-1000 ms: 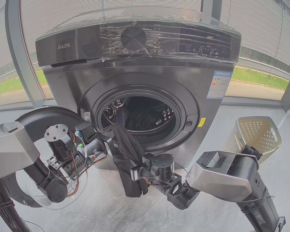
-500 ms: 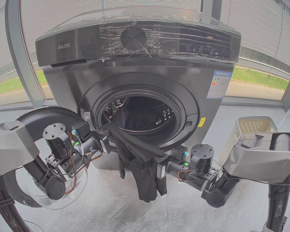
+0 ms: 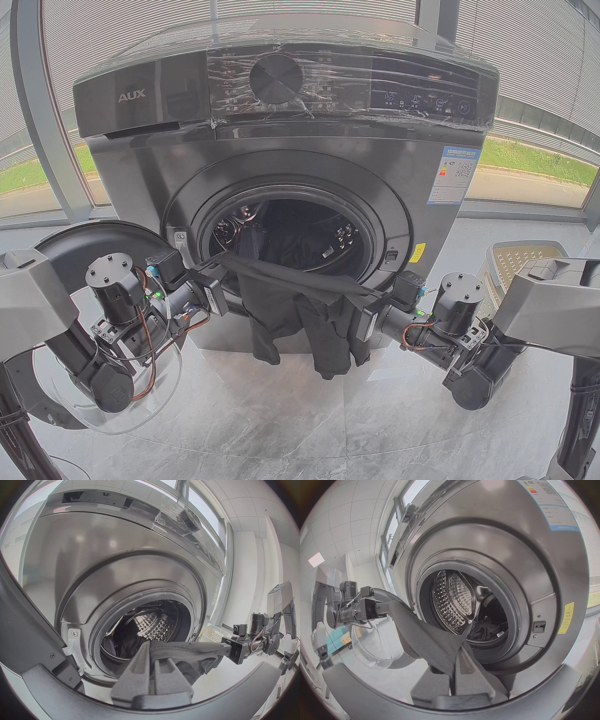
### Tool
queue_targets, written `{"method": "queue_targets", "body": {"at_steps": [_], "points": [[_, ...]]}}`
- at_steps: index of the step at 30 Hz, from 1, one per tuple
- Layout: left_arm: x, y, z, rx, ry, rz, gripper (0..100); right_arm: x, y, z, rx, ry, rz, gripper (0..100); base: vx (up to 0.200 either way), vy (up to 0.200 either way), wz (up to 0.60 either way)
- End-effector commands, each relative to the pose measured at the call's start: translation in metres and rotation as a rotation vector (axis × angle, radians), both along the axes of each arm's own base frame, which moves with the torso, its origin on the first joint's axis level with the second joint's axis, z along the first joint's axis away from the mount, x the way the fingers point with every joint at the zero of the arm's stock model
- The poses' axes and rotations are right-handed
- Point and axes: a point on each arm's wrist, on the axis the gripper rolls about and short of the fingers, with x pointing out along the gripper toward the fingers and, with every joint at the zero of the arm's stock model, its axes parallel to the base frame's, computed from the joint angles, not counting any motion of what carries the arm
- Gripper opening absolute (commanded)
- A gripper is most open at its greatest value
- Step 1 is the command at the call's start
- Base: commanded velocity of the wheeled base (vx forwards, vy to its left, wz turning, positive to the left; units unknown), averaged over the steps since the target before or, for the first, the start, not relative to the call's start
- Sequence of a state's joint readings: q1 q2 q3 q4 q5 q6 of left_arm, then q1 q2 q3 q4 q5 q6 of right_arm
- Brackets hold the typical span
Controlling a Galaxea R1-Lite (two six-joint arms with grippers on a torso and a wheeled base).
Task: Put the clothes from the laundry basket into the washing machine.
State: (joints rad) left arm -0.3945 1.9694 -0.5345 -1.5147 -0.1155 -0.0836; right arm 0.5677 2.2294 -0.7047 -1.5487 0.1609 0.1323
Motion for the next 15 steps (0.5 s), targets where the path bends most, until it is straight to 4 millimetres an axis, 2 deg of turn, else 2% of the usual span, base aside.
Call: {"method": "queue_targets", "body": {"at_steps": [1,6,8,11,15], "points": [[-0.002,0.000,0.005,-0.007,-0.014,-0.001,0,-0.002,0.001,0.007,0.029,-0.003,0.006,0,0.000,0.000,0.00],[-0.002,0.001,0.008,-0.011,-0.025,-0.001,0,-0.019,-0.003,0.030,0.109,0.021,0.024,0,0.000,0.000,0.00],[-0.006,0.002,0.016,-0.022,-0.047,-0.004,0,-0.037,-0.007,0.036,0.132,0.060,0.045,0,0.000,0.000,0.00],[-0.009,0.003,0.024,-0.031,-0.071,-0.010,0,-0.065,-0.014,0.033,0.131,0.145,0.078,0,0.000,0.000,0.00],[-0.016,0.002,0.036,-0.046,-0.107,-0.024,0,-0.081,-0.020,0.025,0.138,0.230,0.091,0,0.000,0.000,0.00]]}}
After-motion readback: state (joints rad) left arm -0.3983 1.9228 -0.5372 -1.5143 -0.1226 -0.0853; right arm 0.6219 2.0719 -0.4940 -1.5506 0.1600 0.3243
